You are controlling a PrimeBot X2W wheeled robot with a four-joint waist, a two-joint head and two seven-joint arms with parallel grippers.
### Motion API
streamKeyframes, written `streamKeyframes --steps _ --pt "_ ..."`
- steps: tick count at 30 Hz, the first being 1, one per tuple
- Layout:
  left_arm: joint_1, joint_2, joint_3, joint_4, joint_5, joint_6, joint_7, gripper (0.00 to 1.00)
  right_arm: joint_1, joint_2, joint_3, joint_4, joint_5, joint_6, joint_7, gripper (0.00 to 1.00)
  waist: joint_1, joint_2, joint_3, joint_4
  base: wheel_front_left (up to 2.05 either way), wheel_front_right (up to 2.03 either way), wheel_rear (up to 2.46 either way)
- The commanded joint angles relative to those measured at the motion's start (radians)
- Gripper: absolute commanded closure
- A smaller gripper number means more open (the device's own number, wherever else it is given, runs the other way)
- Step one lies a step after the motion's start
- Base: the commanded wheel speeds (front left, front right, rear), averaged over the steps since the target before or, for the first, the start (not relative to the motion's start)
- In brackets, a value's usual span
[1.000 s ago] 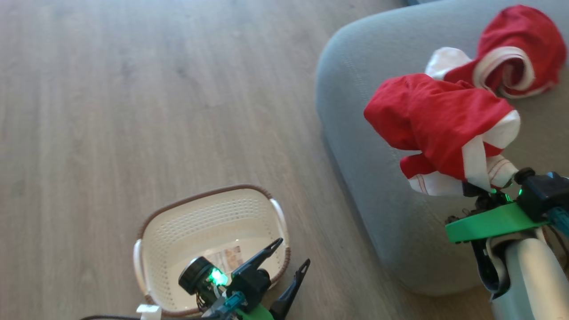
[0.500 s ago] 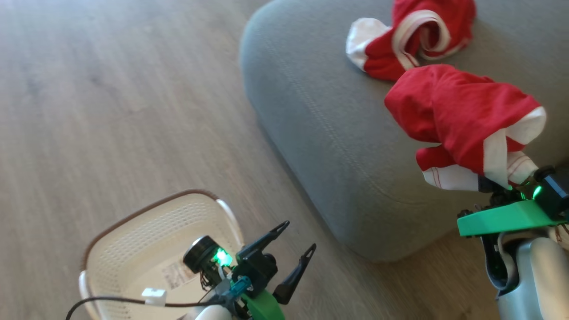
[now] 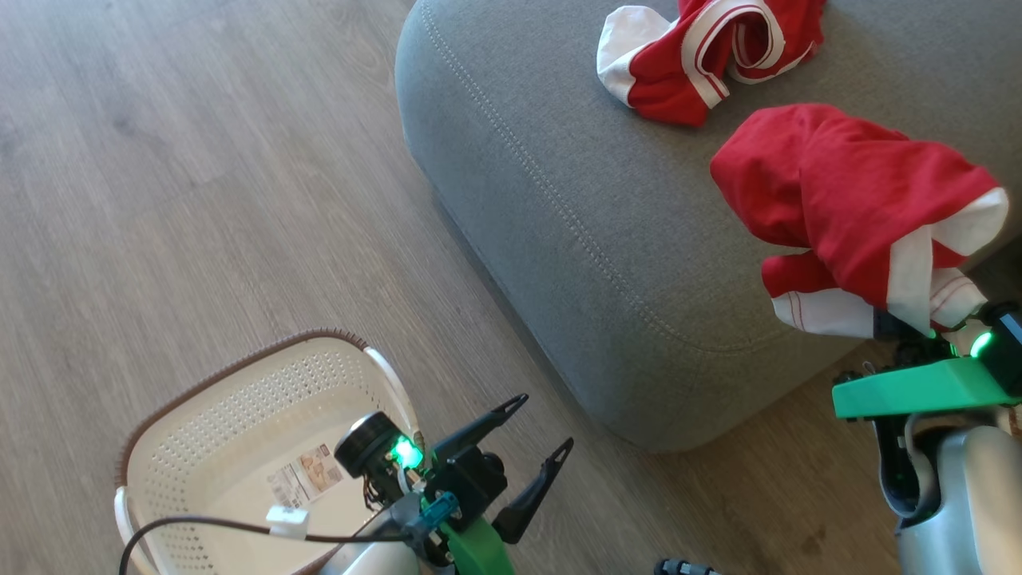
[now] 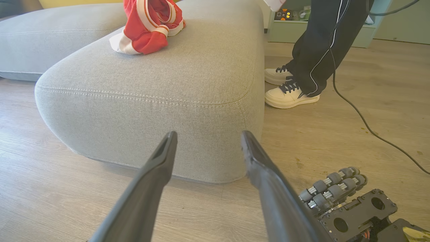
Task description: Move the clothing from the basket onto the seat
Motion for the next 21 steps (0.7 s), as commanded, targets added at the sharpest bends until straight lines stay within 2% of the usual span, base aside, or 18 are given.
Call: streamKeyframes --steps 1,10,16,19,21 --pt "-0.031 0.003 0.022 -0.025 -0.009 -0.001 -0.005 0.00 -0.031 0.001 0.015 -0.036 0.003 0.000 -0.006 1.00 -0.0001 0.0000 -0.002 0.001 0.00 0.00 0.00" --pt "-0.036 0.010 0.021 -0.029 -0.004 0.005 -0.005 0.00 -0.105 -0.030 -0.006 0.014 0.000 0.000 -0.006 1.00 -0.0001 0.0000 0.027 0.021 0.00 0.00 0.00" --pt "-0.081 0.033 -0.011 -0.015 0.012 0.001 -0.005 0.00 -0.269 -0.069 -0.061 0.093 0.047 0.000 -0.006 1.00 -0.0001 0.0000 0.125 0.058 0.00 0.00 0.00" --pt "-0.101 0.039 -0.023 -0.011 0.014 0.000 -0.005 0.00 -0.325 -0.088 -0.056 0.105 0.050 0.000 -0.006 1.00 -0.0001 0.0000 0.158 0.069 0.00 0.00 0.00" --pt "-0.131 0.052 -0.038 0.002 0.019 -0.002 -0.005 0.00 -0.422 -0.117 -0.049 0.133 0.058 0.000 -0.006 1.00 -0.0001 0.0000 0.205 0.078 0.00 0.00 0.00"
